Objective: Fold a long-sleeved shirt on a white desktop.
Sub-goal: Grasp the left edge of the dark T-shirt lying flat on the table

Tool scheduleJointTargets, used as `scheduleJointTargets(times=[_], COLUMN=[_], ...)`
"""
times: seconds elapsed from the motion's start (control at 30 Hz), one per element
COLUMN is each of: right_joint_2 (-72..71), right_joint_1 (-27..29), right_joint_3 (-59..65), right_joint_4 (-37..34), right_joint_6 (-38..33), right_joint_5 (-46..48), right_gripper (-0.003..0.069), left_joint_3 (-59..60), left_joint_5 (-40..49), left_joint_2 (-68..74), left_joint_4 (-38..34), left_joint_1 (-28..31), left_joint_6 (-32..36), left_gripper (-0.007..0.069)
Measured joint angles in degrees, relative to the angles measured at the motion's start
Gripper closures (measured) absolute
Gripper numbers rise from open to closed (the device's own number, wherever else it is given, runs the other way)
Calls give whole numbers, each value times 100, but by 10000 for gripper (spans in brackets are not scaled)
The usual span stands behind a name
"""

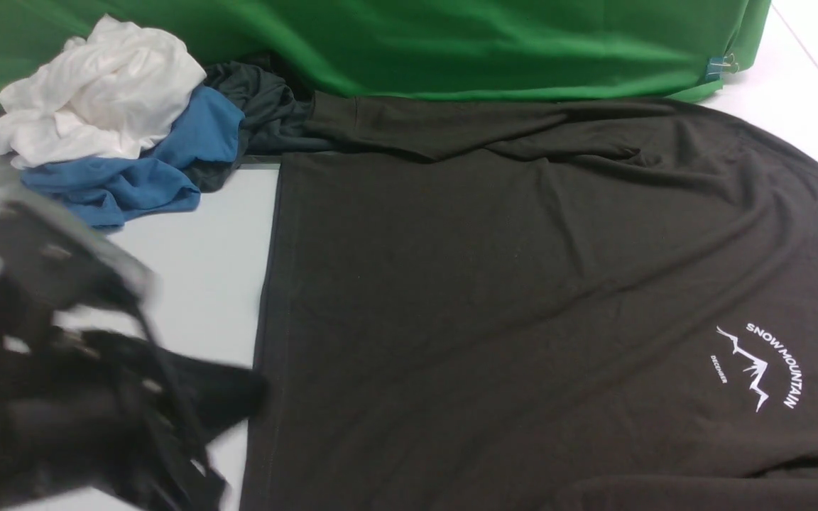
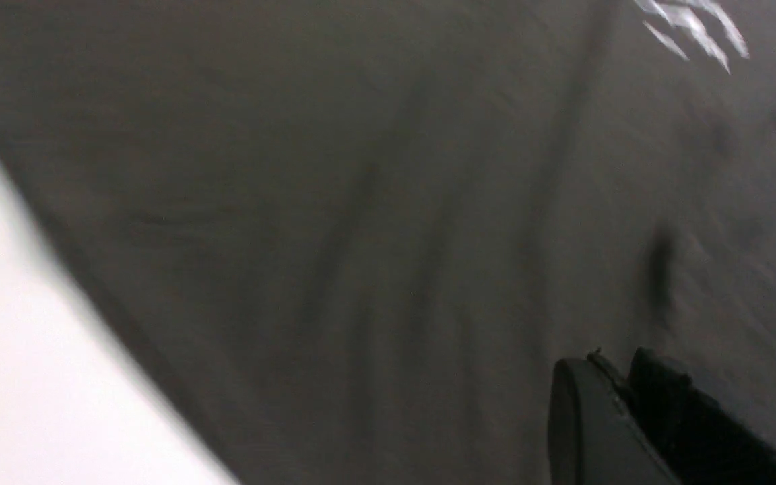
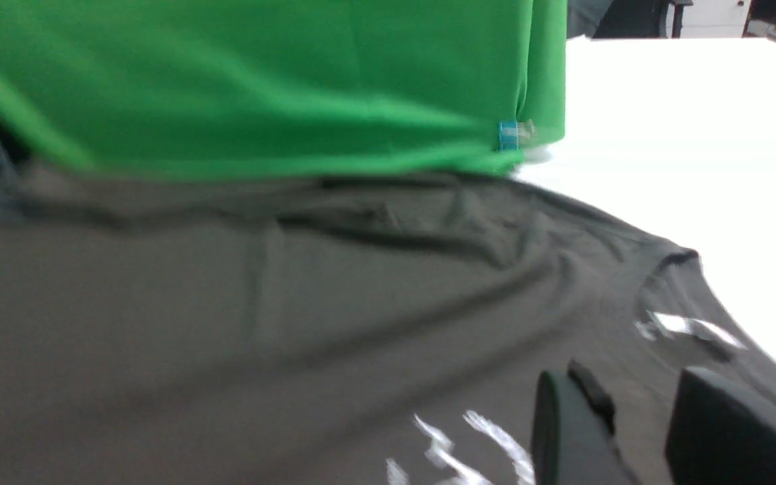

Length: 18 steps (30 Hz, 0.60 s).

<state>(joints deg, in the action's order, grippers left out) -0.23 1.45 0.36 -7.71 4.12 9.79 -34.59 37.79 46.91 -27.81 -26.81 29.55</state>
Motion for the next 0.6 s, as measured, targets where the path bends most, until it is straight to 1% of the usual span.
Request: scheduleJointTargets(times=[0.03,0.13,0.17,0.2,0.27,0.3,0.37,0.4,0.5,0.57,0.6], right_joint_2=[0,0,0,0,0,0,0,26,386,811,995], right_joint_1=[0,0,0,0,-11,-80,-262,-422,-981,-1347,-1536], right_joint_3=[0,0,0,0,0,-14,-197,-440,-1456,-2196,-2517], right_joint_4=[-194,-583,-608,-683,-724,-738,-750,-765,-707,-514,-387], right_joint_6=[418,1665,1915,2437,2897,3067,3025,2883,2067,1550,1400], right_joint_5=[-195,-682,-769,-942,-1098,-1044,-555,-269,831,1723,2094], right_gripper=[418,418,418,418,421,424,426,426,426,426,426], left_joint_3=[0,0,0,-4,-4,-26,-89,-146,-336,-449,-500], left_joint_5=[84,276,286,301,301,301,301,301,276,207,163], left_joint_2=[91,388,454,615,855,1071,1398,1559,2141,2517,2730], left_joint_4=[-12,-12,-12,32,126,206,249,261,369,551,686], left_joint_1=[-214,-1030,-1135,-1537,-1918,-2270,-2588,-2734,-3242,-3508,-3667], left_joint_6=[175,381,396,469,474,474,480,480,480,459,397], left_gripper=[514,514,514,514,514,514,514,514,514,514,513])
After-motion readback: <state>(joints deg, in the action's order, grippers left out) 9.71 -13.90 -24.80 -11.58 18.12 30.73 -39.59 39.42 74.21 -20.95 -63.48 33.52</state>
